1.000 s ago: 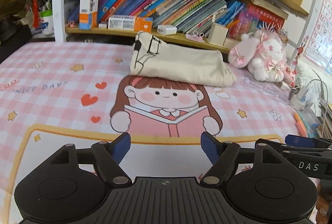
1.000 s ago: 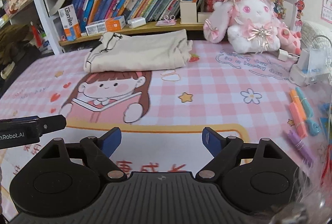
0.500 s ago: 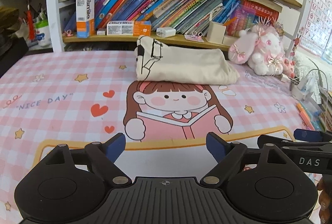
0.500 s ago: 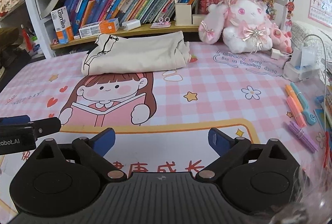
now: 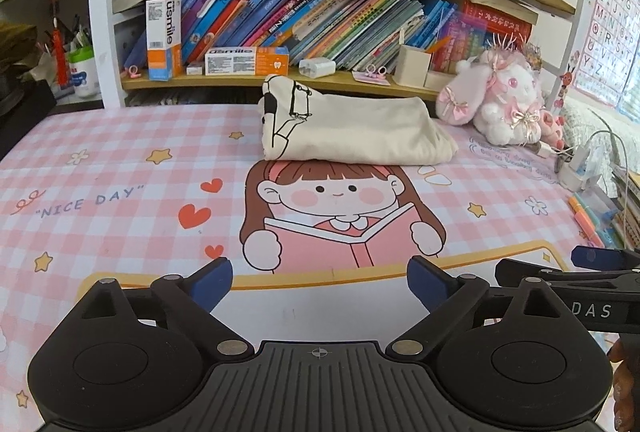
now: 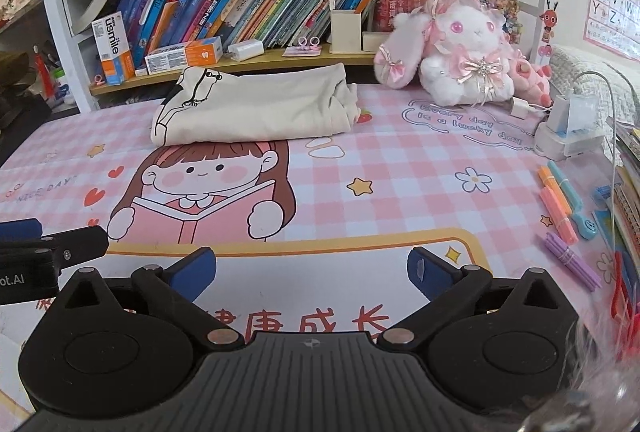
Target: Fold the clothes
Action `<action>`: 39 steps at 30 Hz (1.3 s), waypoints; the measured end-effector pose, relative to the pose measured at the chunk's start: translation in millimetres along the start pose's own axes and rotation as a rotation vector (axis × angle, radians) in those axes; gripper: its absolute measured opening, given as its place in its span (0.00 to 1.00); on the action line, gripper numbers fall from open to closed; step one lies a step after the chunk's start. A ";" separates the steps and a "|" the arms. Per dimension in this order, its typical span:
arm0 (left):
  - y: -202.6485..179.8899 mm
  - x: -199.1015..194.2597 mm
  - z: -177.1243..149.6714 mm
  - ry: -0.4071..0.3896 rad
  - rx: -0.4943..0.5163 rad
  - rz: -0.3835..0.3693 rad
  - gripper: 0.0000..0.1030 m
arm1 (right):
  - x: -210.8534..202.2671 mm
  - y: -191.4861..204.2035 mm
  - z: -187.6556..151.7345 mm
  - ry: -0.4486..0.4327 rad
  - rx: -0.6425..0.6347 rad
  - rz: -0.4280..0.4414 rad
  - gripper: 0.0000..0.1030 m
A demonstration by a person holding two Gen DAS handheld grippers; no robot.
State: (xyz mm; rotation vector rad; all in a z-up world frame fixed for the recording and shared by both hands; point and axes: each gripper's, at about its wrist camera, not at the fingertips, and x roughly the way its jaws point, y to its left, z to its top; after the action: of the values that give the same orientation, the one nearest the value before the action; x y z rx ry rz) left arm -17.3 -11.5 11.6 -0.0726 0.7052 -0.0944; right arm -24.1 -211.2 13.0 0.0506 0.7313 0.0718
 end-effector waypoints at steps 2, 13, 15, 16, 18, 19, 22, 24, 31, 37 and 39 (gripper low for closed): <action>-0.2 -1.5 -0.2 -0.001 0.001 0.003 0.94 | -1.3 0.4 -0.4 -0.003 0.000 0.002 1.00; 1.8 -8.0 0.3 -0.022 -0.010 0.019 0.97 | -4.0 5.3 1.2 -0.011 -0.020 0.019 1.00; 1.4 -8.6 0.1 -0.023 -0.009 0.019 0.97 | -4.1 5.5 1.3 -0.009 -0.021 0.021 1.00; 1.1 -8.8 -0.1 -0.022 -0.008 0.019 0.97 | -4.2 5.7 1.3 -0.009 -0.021 0.021 1.00; 0.5 -9.2 -0.4 -0.021 -0.007 0.019 0.97 | -4.6 6.2 1.0 -0.009 -0.021 0.020 1.00; 0.4 -9.5 -0.7 -0.021 -0.007 0.018 0.97 | -4.9 6.3 0.6 -0.008 -0.021 0.020 1.00; 0.6 -10.1 -1.4 -0.023 -0.006 0.015 0.97 | -5.2 6.0 0.4 -0.006 -0.020 0.022 1.00; 0.7 -10.1 -1.7 -0.022 -0.007 0.015 0.97 | -5.6 6.4 0.2 -0.006 -0.022 0.022 1.00; -0.5 -9.6 -2.0 -0.016 -0.005 0.012 0.97 | -6.3 6.6 -0.6 -0.002 -0.025 0.021 1.00; 0.0 -9.6 -2.6 -0.014 -0.005 0.011 0.97 | -6.6 7.5 -0.9 0.001 -0.028 0.023 1.00; 0.0 -9.1 -2.4 -0.014 -0.006 0.011 0.97 | -6.7 8.0 -1.1 0.002 -0.031 0.023 1.00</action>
State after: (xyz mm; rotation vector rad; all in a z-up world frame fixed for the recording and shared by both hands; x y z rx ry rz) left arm -25.8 -10.5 15.6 -0.0753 0.6915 -0.0809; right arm -30.1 -203.8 17.2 0.0291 0.7311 0.1047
